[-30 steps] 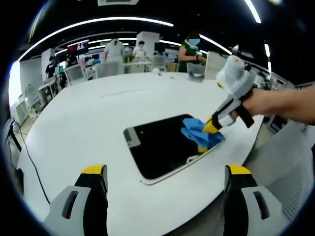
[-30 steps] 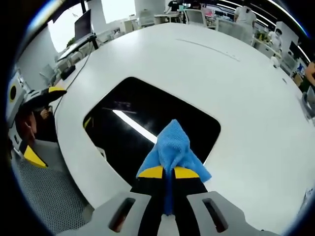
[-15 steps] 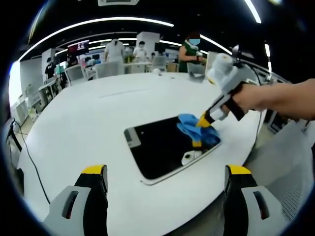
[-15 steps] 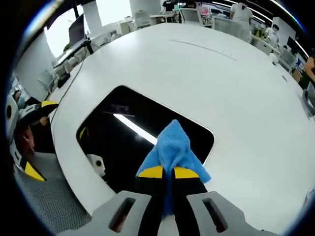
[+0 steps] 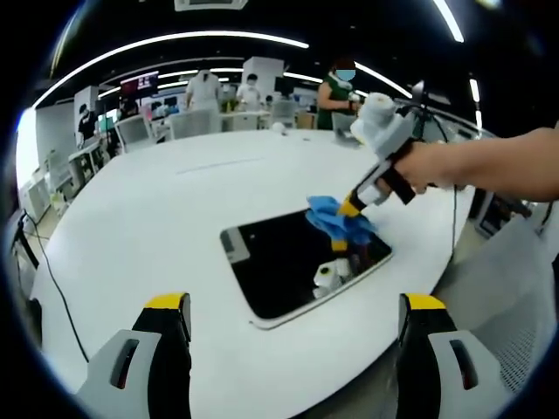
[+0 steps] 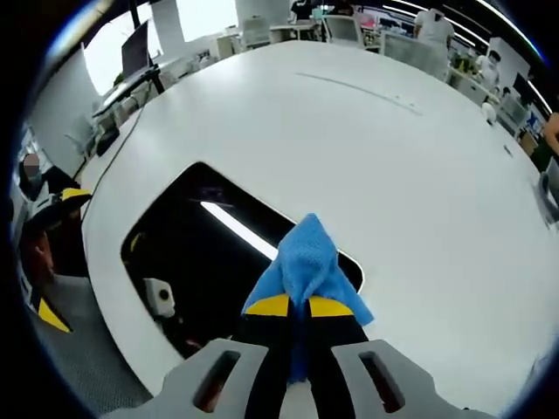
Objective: Wipe the mirror surface with the cleaning cloth until all visible marks leave the cleaned area.
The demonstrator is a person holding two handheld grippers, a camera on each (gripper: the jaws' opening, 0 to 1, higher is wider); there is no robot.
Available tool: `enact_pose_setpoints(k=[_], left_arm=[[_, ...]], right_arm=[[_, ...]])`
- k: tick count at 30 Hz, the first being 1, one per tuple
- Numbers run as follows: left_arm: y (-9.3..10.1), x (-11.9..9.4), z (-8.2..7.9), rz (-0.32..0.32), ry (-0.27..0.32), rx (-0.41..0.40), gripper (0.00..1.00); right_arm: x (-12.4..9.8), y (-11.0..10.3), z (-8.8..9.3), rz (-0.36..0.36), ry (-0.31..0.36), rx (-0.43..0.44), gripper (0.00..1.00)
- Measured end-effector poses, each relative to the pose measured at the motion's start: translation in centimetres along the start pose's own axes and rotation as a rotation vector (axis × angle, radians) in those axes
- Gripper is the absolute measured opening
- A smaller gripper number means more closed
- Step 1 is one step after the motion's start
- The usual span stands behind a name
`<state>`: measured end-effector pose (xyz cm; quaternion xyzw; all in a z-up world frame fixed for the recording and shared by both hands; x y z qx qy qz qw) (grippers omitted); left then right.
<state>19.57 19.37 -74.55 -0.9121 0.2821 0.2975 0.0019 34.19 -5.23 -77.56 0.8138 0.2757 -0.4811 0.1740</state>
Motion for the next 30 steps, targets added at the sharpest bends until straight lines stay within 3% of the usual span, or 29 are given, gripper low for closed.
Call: enact_pose_setpoints(k=[30], left_arm=[[0.0, 0.1, -0.1, 0.002, 0.001, 0.004, 0.99]], right_arm=[[1.5, 2.6, -2.9, 0.015, -0.021, -0.045, 0.0]])
Point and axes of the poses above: the point that each gripper's makers call its tool centre point, and the gripper's own axes: x roughly forward along the fingers, y roughly to its right, z roughly out of its underside, the point moved 9 cm from there along -x, roughly backward along the fingers, and after that the axes turned 4 degrees about -x, right-handed, at the moved point
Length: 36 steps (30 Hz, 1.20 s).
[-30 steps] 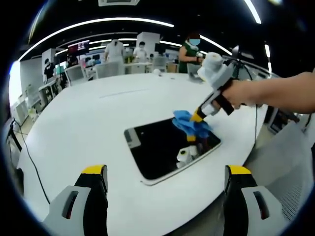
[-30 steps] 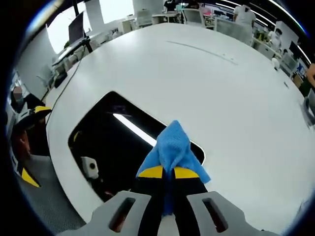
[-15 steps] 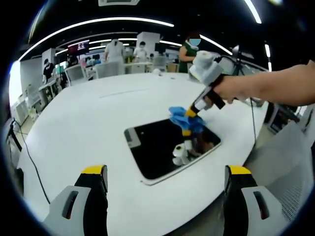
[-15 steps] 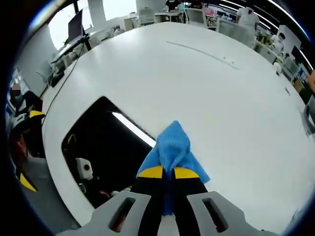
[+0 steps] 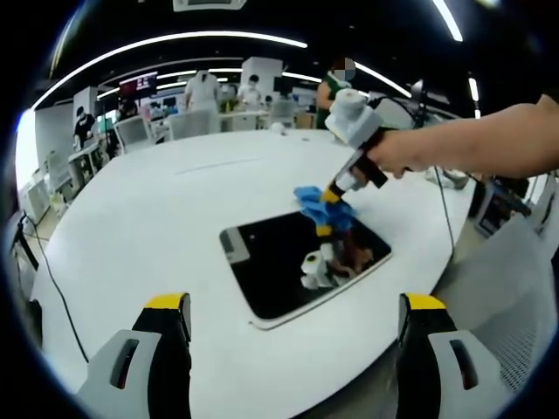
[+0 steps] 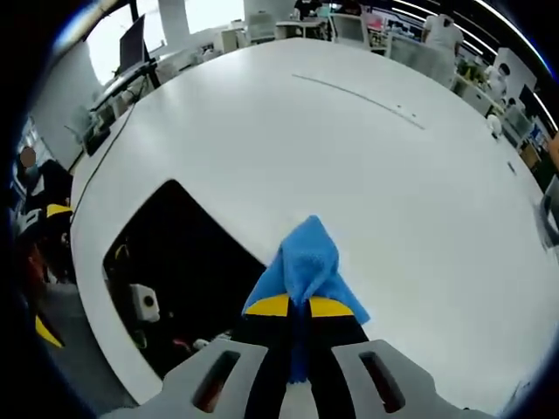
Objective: Wipe the mirror surface with the cleaning cloth until all visible marks leave the cleaned area.
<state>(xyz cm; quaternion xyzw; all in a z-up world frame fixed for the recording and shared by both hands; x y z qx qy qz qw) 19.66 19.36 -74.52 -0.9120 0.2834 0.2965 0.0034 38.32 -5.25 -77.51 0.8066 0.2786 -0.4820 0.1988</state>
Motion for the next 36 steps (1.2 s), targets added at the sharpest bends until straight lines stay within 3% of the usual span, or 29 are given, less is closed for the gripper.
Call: enact_pose_setpoints(k=[14, 20, 26, 36], left_arm=[[0.0, 0.0, 0.0, 0.0, -0.002, -0.003, 0.99], [0.1, 0.0, 0.0, 0.002, 0.001, -0.002, 0.99], [0.0, 0.0, 0.0, -0.003, 0.004, -0.003, 0.99], [0.0, 0.0, -0.1, -0.006, 0.008, -0.005, 0.99]], right_arm=[[-0.1, -0.2, 0.2, 0.002, 0.015, -0.021, 0.0], [0.2, 0.2, -0.4, 0.004, 0.015, 0.022, 0.0], [0.1, 0.0, -0.3, 0.02, 0.014, -0.041, 0.0], [-1.2, 0.0, -0.8, 0.0, 0.05, -0.007, 0.0]])
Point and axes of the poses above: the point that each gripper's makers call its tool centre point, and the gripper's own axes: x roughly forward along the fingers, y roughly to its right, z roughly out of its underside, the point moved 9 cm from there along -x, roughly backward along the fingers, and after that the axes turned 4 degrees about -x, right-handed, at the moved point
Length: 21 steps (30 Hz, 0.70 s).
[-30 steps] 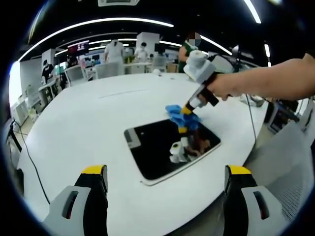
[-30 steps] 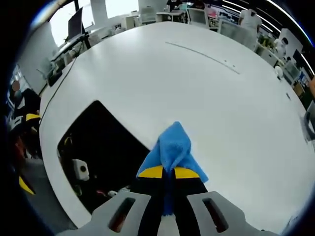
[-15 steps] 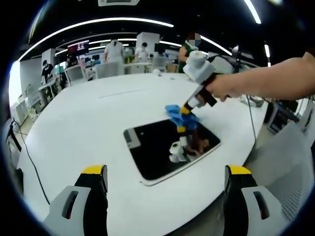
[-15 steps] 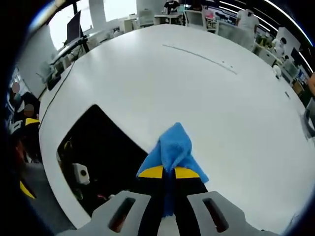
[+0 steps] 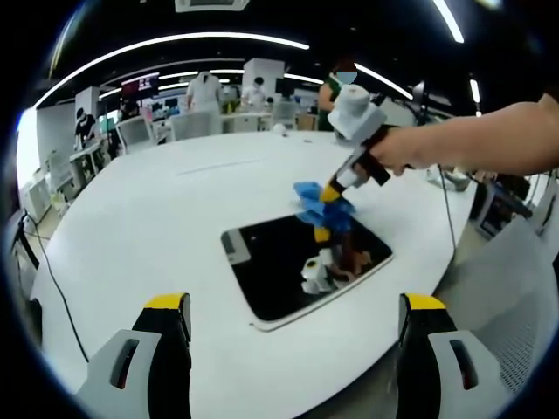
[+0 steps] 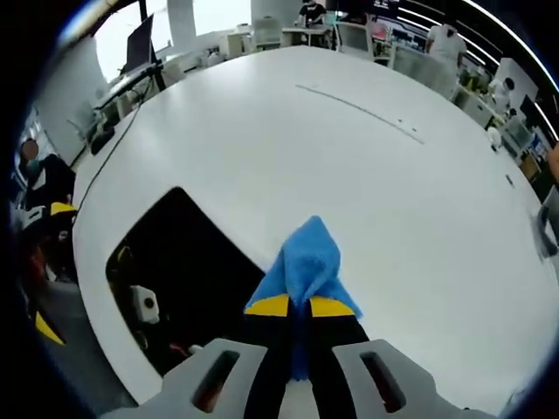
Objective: Wipe the mirror surface with the cleaning cloth until all visible marks leave the cleaned area.
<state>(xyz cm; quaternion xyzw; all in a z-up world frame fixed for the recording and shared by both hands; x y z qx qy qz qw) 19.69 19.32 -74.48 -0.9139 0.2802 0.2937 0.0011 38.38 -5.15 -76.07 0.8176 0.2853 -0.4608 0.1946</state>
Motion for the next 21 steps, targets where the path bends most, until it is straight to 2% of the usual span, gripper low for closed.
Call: enact_pose_setpoints(k=[21], left_arm=[[-0.04, -0.04, -0.02, -0.006, 0.004, -0.001, 0.99]], right_arm=[[-0.98, -0.01, 0.41, -0.008, -0.006, 0.002, 0.01]])
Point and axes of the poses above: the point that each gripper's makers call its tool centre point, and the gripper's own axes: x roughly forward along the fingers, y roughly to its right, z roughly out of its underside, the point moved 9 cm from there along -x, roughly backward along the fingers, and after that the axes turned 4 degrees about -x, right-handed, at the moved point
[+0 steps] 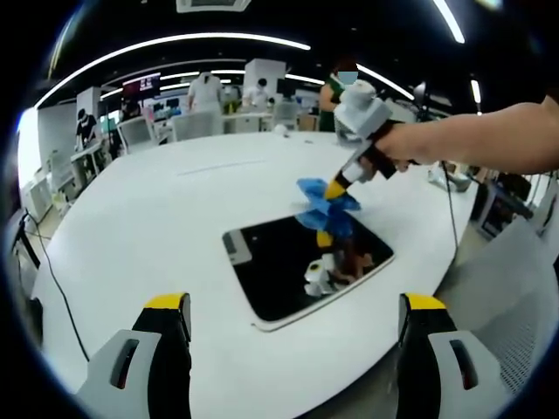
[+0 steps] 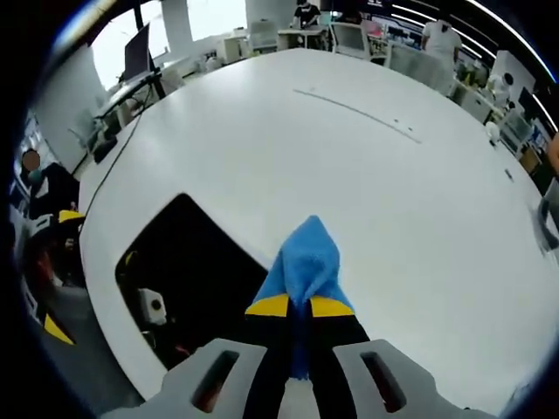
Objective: Wipe the mirror surface with the cleaning cloth until all visible marks leave the cleaned area.
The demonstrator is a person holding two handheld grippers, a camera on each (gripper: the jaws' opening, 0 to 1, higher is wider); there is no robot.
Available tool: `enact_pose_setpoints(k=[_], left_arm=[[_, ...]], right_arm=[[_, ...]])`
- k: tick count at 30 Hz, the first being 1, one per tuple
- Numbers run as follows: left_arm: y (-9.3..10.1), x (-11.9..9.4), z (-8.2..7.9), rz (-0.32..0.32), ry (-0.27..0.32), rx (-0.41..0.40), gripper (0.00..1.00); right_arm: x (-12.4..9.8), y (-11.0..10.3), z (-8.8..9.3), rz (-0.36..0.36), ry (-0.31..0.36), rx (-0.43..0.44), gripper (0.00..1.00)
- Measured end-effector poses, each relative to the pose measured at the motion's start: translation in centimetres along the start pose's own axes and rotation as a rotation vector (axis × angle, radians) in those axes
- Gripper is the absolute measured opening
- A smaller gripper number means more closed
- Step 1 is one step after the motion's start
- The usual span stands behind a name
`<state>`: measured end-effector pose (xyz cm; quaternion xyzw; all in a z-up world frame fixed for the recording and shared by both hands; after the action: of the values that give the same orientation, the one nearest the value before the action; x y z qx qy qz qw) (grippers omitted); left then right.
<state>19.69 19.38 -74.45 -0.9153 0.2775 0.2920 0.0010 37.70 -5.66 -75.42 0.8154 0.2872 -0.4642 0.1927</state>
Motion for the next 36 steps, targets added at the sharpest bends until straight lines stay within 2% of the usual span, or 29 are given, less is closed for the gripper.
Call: enact_pose_setpoints(k=[29, 36], left_arm=[[-0.1, -0.1, 0.0, -0.011, -0.005, 0.006, 0.99], [0.0, 0.0, 0.1, -0.008, -0.009, 0.01, 0.99]], right_arm=[[-3.0, 3.5, 4.6, 0.042, -0.033, 0.025, 0.01], [-3.9, 4.7, 5.7, 0.044, -0.034, 0.055, 0.01]])
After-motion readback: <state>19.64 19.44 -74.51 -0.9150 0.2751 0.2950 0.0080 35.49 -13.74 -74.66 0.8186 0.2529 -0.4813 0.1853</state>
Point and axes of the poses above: the point that each gripper's makers call its tool centre point, and the gripper's own axes: x roughly forward along the fingers, y roughly to its right, z roughly out of its underside, the point moved 9 cm from there along -x, roughly backward along the fingers, and after that the axes turned 4 degrees about -x, right-handed, at the moved point
